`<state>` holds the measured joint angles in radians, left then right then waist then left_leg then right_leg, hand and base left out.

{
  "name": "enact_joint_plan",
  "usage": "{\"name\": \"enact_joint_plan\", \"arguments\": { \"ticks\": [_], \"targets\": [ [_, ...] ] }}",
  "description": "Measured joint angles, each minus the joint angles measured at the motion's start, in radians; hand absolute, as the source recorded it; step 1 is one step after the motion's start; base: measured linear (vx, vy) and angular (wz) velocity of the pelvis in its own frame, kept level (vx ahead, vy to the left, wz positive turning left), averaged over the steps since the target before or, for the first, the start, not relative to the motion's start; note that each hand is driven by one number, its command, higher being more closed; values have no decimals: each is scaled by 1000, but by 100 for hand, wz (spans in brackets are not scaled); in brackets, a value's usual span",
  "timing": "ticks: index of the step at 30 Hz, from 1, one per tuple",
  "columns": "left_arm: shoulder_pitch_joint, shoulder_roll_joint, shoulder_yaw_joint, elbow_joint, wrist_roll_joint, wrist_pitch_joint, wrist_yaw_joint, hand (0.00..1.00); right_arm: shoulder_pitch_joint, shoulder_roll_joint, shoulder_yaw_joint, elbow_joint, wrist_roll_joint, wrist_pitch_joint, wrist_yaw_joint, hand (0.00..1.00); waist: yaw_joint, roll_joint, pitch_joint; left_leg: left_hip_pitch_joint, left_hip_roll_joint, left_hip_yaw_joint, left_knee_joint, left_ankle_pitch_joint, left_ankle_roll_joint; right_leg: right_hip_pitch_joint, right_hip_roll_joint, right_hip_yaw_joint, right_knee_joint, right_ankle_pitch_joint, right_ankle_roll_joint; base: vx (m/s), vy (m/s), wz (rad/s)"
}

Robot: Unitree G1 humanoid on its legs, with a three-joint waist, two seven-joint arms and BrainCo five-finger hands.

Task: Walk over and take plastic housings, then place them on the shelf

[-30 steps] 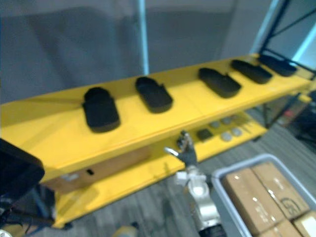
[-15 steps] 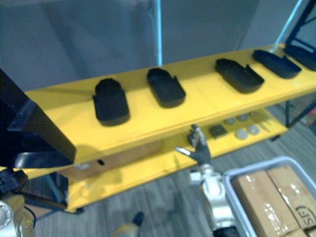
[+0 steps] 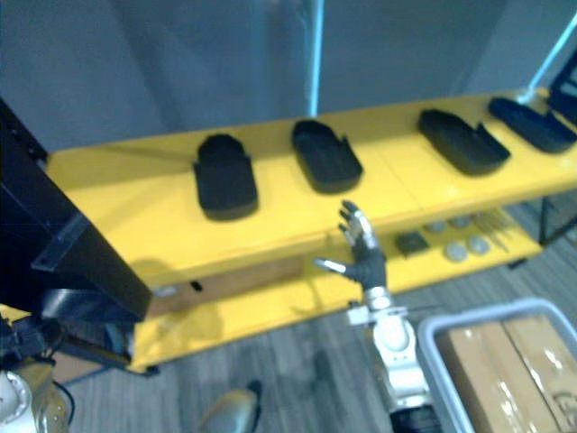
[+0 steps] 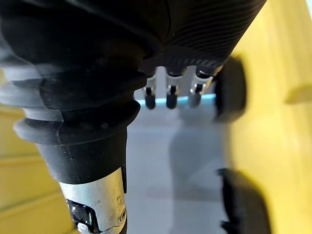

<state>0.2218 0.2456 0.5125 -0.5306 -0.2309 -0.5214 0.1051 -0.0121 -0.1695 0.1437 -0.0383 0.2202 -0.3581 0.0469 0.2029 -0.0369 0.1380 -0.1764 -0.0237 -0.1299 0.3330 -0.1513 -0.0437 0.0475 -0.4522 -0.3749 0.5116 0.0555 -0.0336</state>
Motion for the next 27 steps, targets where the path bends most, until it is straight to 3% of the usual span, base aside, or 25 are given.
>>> {"name": "enact_joint_plan", "arguments": {
  "ticks": [1, 3, 4, 6, 9, 11, 12, 13, 14, 15, 17, 19, 22, 24, 27],
  "targets": [
    [-10, 22, 11, 1, 7, 4, 27, 100, -16, 17, 1, 6, -1, -9, 3, 0, -4, 2, 3, 22, 0, -20, -15, -1, 24, -63, 10, 66, 135, -35, 52, 223, 194, 19],
    [-32, 21, 13, 8, 14, 16, 62, 100, -39, 22, 1, 9, -1, -20, 10, 0, -31, 6, 5, 68, 0, -56, -33, -12, 43, -104, 61, 75, 250, -175, 71, 268, 111, 36],
    [-45, 23, 18, 22, 14, 20, 84, 100, -54, 21, 1, 9, -5, -27, 12, 0, -28, 8, 6, 111, -1, -58, -53, -12, 44, -123, 95, 73, 235, -230, 75, 286, 103, 28],
    [-83, 25, 18, 56, 12, 31, 107, 100, -78, 14, 2, 9, -9, -33, -7, 0, -35, 24, 1, 134, -3, -88, -50, -28, 43, -159, 139, 78, 150, -277, 68, 284, 41, 41],
    [-129, 25, 6, 86, 13, 49, 138, 100, -111, 3, 6, 6, -52, -33, -96, 0, -54, 48, 3, 142, 1, -165, -38, -55, 23, -224, 201, 211, -29, -274, 76, 220, -93, 90],
    [-140, 20, -42, 85, 13, 55, 157, 100, -110, 6, 6, -21, -101, -34, -213, 0, -75, 47, 1, 145, 0, -262, -9, -87, -16, -219, 241, 368, -114, -245, 122, 286, -330, 139],
    [-136, 19, -47, 82, 13, 56, 157, 100, -110, 10, 5, -40, -110, -34, -232, 0, -76, 41, -3, 147, -2, -280, -10, -94, -26, -215, 239, 376, -122, -231, 137, 315, -461, 135],
    [-117, 19, -44, 63, 13, 56, 158, 100, -113, 20, 7, -97, -118, -42, -258, 0, -69, 15, -18, 150, -6, -290, -14, -109, -49, -201, 222, 353, -146, -188, 145, 232, -381, 98],
    [-84, -8, -40, 37, 11, 54, 158, 100, -125, 19, 17, -142, -118, -78, -269, 0, -52, 8, -31, 163, 8, -306, -4, -139, -76, -173, 214, 305, -155, -197, 212, 281, -476, 81],
    [-59, -47, -44, 23, 11, 54, 157, 100, -130, 11, 19, -159, -118, -93, -269, 0, -48, 41, -37, 165, 38, -304, 10, -145, -86, -152, 240, 279, -150, -207, 194, 245, -418, 75],
    [13, -110, -42, -12, 6, 49, 142, 100, -162, -7, 38, -224, -111, -127, -253, 0, -42, 100, -72, 162, 123, -186, -8, -114, -102, -102, 284, 191, -166, -233, 153, 231, -370, 76],
    [7, -110, -44, -13, 2, 43, 112, 100, -194, -36, 35, -261, -82, -134, -206, 0, -54, 118, -83, 170, 150, -60, -46, -53, -93, -38, 282, 114, -197, -232, 147, 175, -259, 103],
    [-55, -105, -55, 4, -8, 24, 52, 100, -195, -87, -9, -301, -35, -122, -109, 0, -72, 108, -87, 177, 169, 124, -111, 8, -66, 61, 273, -28, -269, -228, 141, 86, -159, 125],
    [-82, -101, -54, 18, -16, 25, 32, 100, -194, -93, -52, -301, -25, -100, -84, 0, -75, 94, -85, 179, 164, 137, -171, 44, -86, 76, 271, -75, -288, -225, 142, 20, -59, 90],
    [-85, -90, -46, 64, -31, 58, 21, 100, -184, -76, -111, -299, -28, -91, -92, 0, -70, 66, -77, 198, 135, 130, -242, 88, -77, 92, 262, -91, -330, -202, 153, -16, 25, 20]
  ]
}}
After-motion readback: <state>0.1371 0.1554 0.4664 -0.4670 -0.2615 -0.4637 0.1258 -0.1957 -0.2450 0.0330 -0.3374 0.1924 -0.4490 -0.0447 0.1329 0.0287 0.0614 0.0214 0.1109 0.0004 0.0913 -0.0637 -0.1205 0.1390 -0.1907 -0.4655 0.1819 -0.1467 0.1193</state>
